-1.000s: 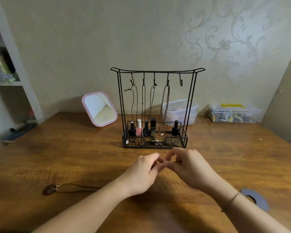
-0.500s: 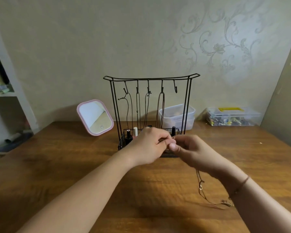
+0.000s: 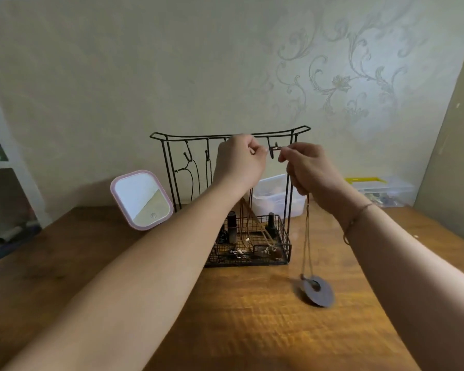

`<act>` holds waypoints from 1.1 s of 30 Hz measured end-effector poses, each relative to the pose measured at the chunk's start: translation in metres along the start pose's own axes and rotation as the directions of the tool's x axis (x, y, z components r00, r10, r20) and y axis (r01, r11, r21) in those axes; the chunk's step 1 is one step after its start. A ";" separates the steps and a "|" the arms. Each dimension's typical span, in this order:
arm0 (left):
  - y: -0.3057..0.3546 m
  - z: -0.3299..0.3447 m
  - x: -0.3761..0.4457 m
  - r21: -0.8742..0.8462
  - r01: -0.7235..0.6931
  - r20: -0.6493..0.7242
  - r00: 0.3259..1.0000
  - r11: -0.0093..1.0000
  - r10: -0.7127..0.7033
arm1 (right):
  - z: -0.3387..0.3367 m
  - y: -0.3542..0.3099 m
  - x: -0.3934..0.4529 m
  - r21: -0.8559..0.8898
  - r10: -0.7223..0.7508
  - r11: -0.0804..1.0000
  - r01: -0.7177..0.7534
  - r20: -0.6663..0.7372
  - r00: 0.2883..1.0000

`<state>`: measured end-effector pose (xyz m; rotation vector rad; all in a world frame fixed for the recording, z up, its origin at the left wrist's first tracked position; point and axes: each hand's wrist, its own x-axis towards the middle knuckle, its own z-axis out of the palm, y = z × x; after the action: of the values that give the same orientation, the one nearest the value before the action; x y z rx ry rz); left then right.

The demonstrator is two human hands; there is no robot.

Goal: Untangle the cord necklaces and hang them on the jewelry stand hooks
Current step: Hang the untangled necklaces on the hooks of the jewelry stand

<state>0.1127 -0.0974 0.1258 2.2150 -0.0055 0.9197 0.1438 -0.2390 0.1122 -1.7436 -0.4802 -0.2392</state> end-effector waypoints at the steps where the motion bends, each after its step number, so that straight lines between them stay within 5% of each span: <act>1: 0.001 0.003 0.002 0.019 0.010 -0.029 1.000 1.000 -0.010 | 0.005 0.001 0.006 -0.040 -0.006 0.999 0.004 -0.044 0.999; 7: 0.012 0.007 -0.003 0.188 0.013 -0.134 0.991 0.982 0.013 | 0.019 0.001 0.019 -0.243 -0.209 0.960 0.139 -0.289 0.934; 13: 0.012 0.004 0.000 0.218 -0.001 -0.149 0.988 0.976 0.034 | 0.018 -0.001 0.022 -0.253 -0.229 0.955 0.156 -0.292 0.929; 20: 0.001 0.014 -0.024 0.437 -0.217 0.010 0.972 0.873 0.236 | 0.015 0.027 0.007 -0.396 -0.132 0.915 0.082 -0.102 0.986; 27: -0.023 0.025 -0.061 0.113 -0.128 0.196 0.975 0.985 0.104 | 0.026 0.070 -0.069 -0.181 -0.085 0.974 0.133 0.248 0.965; 30: -0.030 0.028 -0.068 0.186 -0.178 0.246 0.961 0.966 0.129 | 0.034 0.088 -0.091 -0.281 -0.004 0.955 0.100 0.324 0.946; 33: -0.035 0.026 -0.070 0.077 -0.171 0.336 0.932 0.982 0.136 | 0.035 0.102 -0.102 -0.303 0.055 0.952 0.049 0.324 0.945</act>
<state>0.0862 -0.1062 0.0485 2.4715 -0.2979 0.6308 0.0947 -0.2412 -0.0279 -2.1043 -0.7122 -0.0165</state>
